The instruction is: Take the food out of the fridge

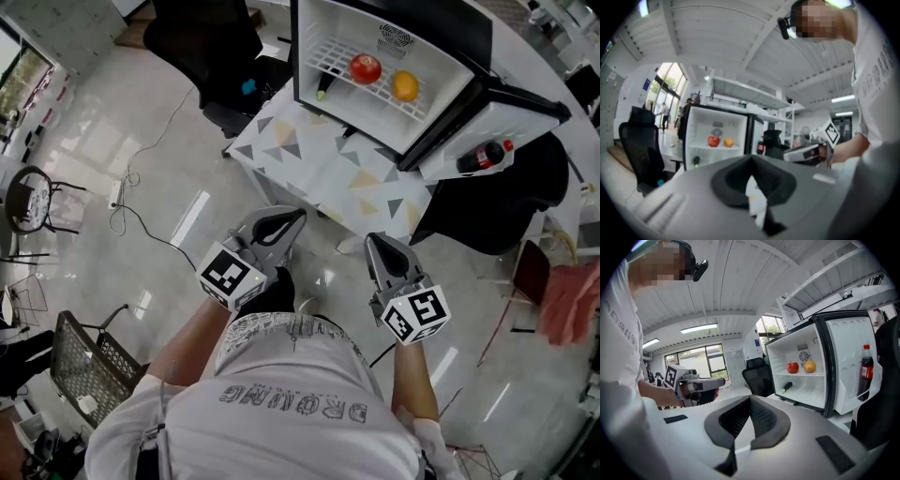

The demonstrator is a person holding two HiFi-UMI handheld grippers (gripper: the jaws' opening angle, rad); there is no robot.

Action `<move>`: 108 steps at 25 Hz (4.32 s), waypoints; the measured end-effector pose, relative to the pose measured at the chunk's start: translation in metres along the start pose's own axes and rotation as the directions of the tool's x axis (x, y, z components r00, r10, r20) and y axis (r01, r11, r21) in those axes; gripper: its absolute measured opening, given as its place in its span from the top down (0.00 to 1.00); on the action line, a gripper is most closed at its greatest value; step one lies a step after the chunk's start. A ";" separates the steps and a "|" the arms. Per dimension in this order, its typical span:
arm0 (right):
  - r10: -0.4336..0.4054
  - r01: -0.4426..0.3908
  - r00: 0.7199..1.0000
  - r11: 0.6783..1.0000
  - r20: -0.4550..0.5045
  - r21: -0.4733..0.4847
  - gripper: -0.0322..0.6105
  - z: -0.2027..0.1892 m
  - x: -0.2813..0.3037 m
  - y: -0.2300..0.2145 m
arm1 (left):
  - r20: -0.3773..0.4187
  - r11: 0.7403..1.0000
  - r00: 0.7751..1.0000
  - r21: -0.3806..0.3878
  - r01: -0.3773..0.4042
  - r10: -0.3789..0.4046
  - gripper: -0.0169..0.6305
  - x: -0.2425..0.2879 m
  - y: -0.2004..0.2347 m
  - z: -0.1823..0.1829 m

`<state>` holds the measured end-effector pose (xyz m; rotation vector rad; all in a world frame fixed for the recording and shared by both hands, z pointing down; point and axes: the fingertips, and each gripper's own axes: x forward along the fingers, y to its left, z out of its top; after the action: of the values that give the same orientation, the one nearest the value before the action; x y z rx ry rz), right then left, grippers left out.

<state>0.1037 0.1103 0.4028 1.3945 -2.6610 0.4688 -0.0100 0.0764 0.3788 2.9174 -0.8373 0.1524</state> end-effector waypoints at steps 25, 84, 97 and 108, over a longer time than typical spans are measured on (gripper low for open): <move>-0.126 0.127 0.992 0.992 -0.029 0.024 0.95 0.050 0.151 -0.050 | -0.013 0.992 0.992 -0.030 0.124 -0.124 0.97 0.056 0.163 0.015; -0.329 0.329 0.944 0.941 0.007 -0.077 0.56 0.135 0.278 -0.231 | -0.074 0.997 0.996 -0.060 0.055 -0.059 0.97 0.142 0.238 0.015; -0.413 0.407 0.910 0.908 -0.047 -0.102 0.47 0.128 0.302 -0.249 | -0.067 0.996 0.996 -0.072 0.057 -0.062 0.97 0.143 0.259 0.013; -0.449 0.436 0.887 0.891 -0.105 -0.127 0.46 0.117 0.314 -0.261 | -0.069 0.995 0.996 -0.077 0.059 -0.064 0.97 0.143 0.273 0.012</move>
<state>0.1421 -0.3122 0.4218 1.7985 -2.1306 0.3544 -0.0340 -0.2300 0.4042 2.8451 -0.7254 0.2136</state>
